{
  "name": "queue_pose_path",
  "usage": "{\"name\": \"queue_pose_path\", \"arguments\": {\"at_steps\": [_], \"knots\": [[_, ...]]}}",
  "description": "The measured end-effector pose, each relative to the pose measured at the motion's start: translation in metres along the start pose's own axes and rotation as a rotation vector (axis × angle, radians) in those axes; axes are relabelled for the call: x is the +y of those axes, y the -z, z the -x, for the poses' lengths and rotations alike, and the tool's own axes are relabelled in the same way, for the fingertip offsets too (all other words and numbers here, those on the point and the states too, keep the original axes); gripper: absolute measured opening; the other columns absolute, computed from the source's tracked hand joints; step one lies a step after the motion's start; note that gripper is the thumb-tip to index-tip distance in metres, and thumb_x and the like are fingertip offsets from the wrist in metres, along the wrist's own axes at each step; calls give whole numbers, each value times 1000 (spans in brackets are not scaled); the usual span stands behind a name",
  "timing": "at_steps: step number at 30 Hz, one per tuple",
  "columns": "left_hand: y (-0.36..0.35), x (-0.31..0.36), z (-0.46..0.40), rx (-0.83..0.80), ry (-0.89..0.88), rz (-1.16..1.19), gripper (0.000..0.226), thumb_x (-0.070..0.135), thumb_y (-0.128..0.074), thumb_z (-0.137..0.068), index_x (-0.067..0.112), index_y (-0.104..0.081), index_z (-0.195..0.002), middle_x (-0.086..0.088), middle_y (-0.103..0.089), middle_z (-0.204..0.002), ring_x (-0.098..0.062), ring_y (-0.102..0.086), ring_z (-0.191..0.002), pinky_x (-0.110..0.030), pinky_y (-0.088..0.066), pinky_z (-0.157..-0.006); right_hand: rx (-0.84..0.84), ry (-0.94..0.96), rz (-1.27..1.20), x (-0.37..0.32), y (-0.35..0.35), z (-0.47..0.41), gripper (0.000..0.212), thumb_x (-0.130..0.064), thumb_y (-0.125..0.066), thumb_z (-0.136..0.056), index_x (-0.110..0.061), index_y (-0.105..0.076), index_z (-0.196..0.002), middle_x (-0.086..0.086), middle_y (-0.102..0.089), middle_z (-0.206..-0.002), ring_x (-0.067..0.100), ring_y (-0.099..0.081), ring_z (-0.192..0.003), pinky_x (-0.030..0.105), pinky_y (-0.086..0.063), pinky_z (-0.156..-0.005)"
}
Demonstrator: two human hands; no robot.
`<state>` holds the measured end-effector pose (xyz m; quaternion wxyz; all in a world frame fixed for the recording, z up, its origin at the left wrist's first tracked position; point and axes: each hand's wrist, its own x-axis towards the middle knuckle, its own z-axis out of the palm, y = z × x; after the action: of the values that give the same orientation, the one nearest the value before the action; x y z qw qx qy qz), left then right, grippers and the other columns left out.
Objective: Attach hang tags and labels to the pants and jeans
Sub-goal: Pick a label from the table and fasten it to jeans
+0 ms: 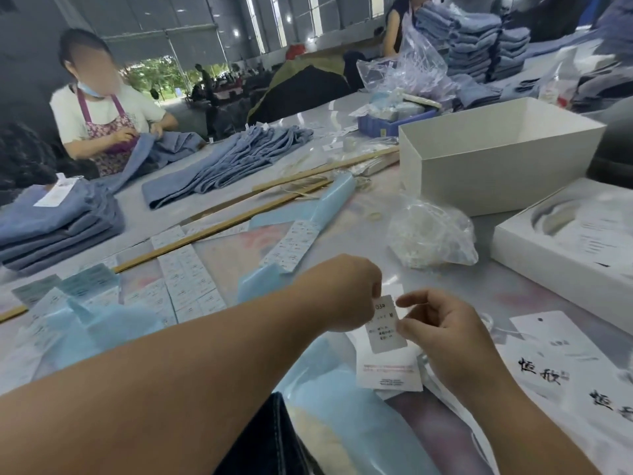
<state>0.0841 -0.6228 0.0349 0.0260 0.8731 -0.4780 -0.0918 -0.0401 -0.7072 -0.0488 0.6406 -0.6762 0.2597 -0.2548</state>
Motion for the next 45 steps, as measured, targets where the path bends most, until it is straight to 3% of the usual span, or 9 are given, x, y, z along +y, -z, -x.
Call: {"name": "queue_pose_path", "arguments": {"at_steps": [4, 9, 15, 18, 23, 29, 34, 41, 45], "knots": [[-10, -2, 1, 18, 29, 13, 13, 20, -51, -96, 27, -61, -93, 8, -61, -94, -15, -57, -86, -25, -44, -63, -16, 25, 108, 2, -3, -1, 26, 5, -67, -78, -21, -66, -80, -6, -59, -55, 4, -56, -53, 36, -50, -60], [-18, -1, 3, 13, 45, 36, 13, 20, -52, -95, 29, -60, -99, 7, -65, -100, -17, -58, -88, -25, -44, -60, 28, 86, 233, 4, -5, 3, 26, -2, -69, -76, -27, -64, -79, -9, -66, -62, 4, -58, -55, 34, -51, -58], [-22, -1, 5, 2, 44, 35, 23, 18, -53, -94, 32, -59, -112, 6, -63, -112, -19, -59, -95, -34, -55, -74, 60, 80, 255, 6, -3, 3, 27, -2, -69, -76, -27, -63, -81, -11, -66, -63, 5, -60, -59, 38, -54, -62], [-24, -2, 5, -15, 44, 27, 25, 17, -52, -94, 31, -58, -114, 6, -63, -113, -19, -58, -97, -30, -48, -69, 45, 72, 279, 9, -3, 3, 26, -3, -69, -77, -28, -63, -81, -11, -66, -66, 7, -61, -61, 32, -53, -60], [-29, -4, 4, -38, 39, 28, 27, 14, -51, -94, 28, -57, -116, 5, -62, -111, -19, -58, -97, -29, -50, -73, 10, 85, 336, 12, -5, 2, 25, -3, -67, -79, -28, -63, -81, -11, -67, -70, 4, -61, -64, 14, -45, -50], [-32, -4, 4, -50, 31, 27, 30, 15, -51, -93, 29, -56, -119, 5, -61, -113, -20, -57, -99, -37, -54, -83, 26, 132, 421, 14, -4, 2, 25, -6, -68, -79, -31, -62, -79, -9, -66, -67, 5, -59, -67, 12, -43, -51], [-33, -4, 4, -65, 33, 33, 35, 14, -52, -92, 30, -55, -124, 4, -60, -119, -20, -56, -104, -39, -54, -88, 30, 172, 508, 15, -5, 2, 24, -9, -68, -79, -32, -62, -78, -9, -65, -71, 15, -57, -78, 27, -46, -64], [-34, -5, 4, -73, 17, 25, 39, 13, -53, -91, 29, -53, -127, 4, -58, -122, -19, -55, -107, -39, -52, -91, 56, 256, 629, 17, -6, 0, 18, -11, -68, -79, -28, -66, -83, -6, -60, -77, 16, -52, -80, 24, -37, -64], [-36, -4, 6, -81, -6, -9, 40, 16, -54, -92, 29, -51, -129, 5, -54, -127, -19, -52, -114, -39, -50, -93, 57, 310, 727, 16, -8, 2, 13, -10, -64, -79, -22, -68, -84, -3, -62, -78, 20, -49, -85, 33, -41, -73]]}}
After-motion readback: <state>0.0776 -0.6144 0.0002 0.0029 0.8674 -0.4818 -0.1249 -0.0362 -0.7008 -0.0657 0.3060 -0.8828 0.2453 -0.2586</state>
